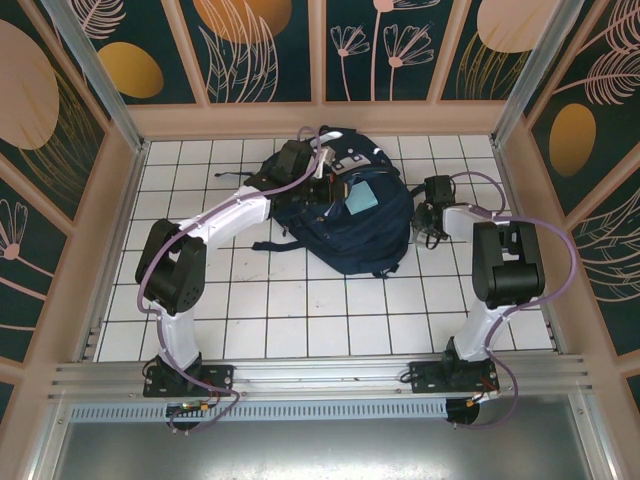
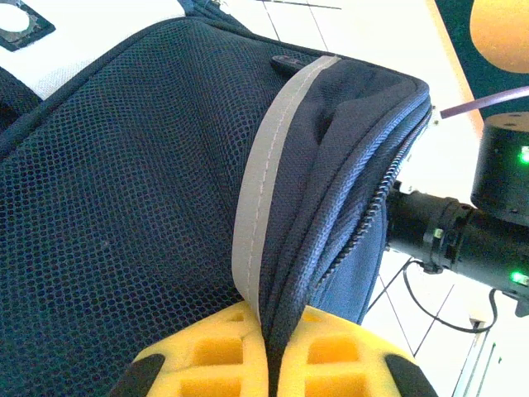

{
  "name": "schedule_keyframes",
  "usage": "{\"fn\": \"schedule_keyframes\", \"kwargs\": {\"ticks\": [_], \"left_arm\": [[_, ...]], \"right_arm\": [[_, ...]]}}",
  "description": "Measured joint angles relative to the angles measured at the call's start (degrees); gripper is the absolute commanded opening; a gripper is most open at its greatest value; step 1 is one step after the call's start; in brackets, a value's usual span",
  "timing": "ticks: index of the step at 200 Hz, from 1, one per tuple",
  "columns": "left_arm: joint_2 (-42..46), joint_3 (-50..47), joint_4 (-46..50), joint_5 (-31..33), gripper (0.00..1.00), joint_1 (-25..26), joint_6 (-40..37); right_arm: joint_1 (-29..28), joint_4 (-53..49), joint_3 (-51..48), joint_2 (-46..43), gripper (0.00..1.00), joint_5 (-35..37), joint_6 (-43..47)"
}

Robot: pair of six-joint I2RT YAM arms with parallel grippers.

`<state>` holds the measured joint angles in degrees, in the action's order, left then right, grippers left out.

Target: Pack the student bag

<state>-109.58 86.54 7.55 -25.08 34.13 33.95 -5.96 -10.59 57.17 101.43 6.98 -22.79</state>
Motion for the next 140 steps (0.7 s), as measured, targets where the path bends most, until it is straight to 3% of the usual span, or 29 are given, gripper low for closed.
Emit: {"fn": "schedule_keyframes", "kwargs": {"ticks": [51, 85, 140], "left_arm": [[0.0, 0.0, -0.9, 0.0, 0.0, 0.0, 0.7], [-0.2, -0.3, -2.3, -0.9, 0.0, 0.0, 2.9], [-0.4, -1.9, -6.0, -2.8, 0.0, -0.1, 6.8]], "right_arm": [[0.7, -3.6, 0.0, -14.4, 0.32, -2.7, 0.4], [0.1, -0.2, -2.6, -23.3, 0.33, -12.0, -2.3], [-9.2, 16.0, -6.4, -21.3, 0.33, -22.6, -15.4]]}}
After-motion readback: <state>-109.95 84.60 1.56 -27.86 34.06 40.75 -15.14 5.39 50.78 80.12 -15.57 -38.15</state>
